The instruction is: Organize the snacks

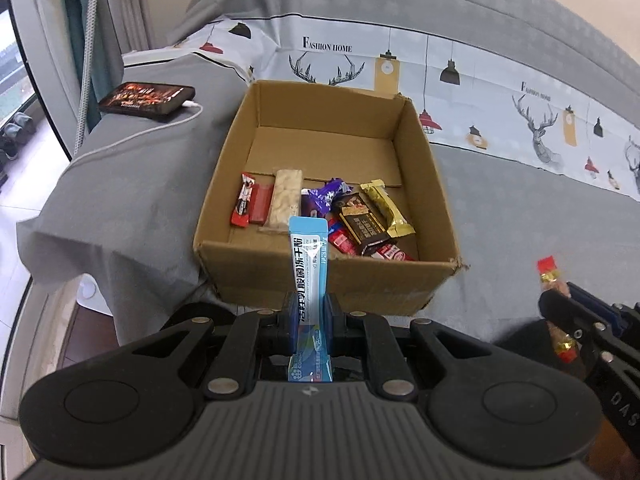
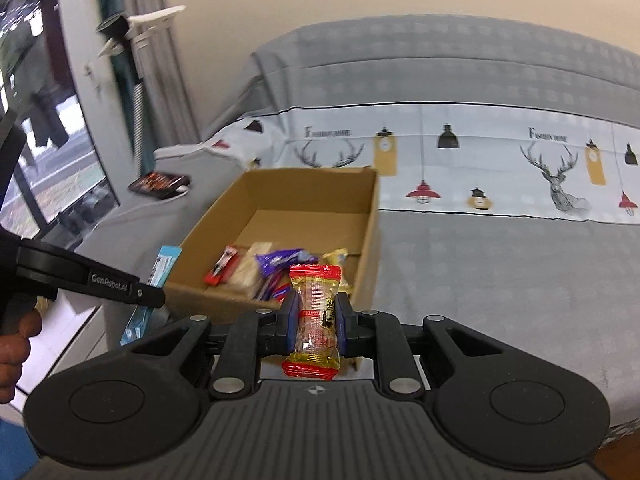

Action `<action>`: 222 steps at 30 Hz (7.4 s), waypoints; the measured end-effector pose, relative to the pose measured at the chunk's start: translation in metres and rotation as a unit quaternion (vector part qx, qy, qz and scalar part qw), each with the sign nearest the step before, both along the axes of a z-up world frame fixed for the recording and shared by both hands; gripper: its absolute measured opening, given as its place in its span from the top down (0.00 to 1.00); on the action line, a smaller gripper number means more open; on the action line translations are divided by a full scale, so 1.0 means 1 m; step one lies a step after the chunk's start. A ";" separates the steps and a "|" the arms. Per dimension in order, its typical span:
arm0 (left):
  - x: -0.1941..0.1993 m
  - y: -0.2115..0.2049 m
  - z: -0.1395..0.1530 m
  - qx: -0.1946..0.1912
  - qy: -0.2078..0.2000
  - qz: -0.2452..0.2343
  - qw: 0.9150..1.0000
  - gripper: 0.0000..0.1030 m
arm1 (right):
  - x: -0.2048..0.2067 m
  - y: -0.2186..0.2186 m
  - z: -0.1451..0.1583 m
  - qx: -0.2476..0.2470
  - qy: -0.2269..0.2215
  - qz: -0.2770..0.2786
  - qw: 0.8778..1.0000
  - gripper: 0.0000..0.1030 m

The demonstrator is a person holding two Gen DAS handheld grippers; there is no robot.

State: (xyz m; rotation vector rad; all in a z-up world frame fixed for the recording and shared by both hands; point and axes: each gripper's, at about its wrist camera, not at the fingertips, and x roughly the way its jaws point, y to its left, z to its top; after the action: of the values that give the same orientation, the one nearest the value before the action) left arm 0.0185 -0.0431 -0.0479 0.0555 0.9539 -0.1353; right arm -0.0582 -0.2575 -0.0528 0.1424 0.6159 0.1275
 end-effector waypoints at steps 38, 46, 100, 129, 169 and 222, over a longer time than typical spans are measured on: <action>-0.015 0.010 0.003 -0.025 -0.016 -0.004 1.000 0.87 | -0.016 0.017 0.004 -0.028 0.003 0.003 1.000 0.81; -0.010 0.008 0.000 -0.022 -0.011 -0.004 1.000 0.87 | -0.008 0.016 -0.001 -0.028 0.012 0.004 1.000 0.81; 0.215 -0.005 -0.047 0.034 0.028 -0.015 0.999 0.73 | 0.221 0.022 -0.041 -0.010 0.049 0.016 0.999 0.83; 0.100 0.015 -0.035 0.047 0.034 0.010 0.998 0.00 | 0.103 0.040 -0.033 -0.042 0.052 -0.033 0.997 0.01; -0.003 0.010 0.003 0.086 -0.055 0.022 0.994 0.00 | 0.008 0.039 -0.003 -0.051 -0.025 -0.052 0.997 0.01; -0.009 0.007 0.002 0.094 -0.082 0.017 0.992 0.00 | 0.009 0.040 -0.003 -0.049 -0.021 -0.047 0.997 0.00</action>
State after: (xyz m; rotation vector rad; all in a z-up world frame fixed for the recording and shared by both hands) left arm 0.0090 -0.0357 -0.0458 0.2214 0.8006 -0.0078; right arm -0.0495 -0.2177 -0.0553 0.0735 0.5710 0.0091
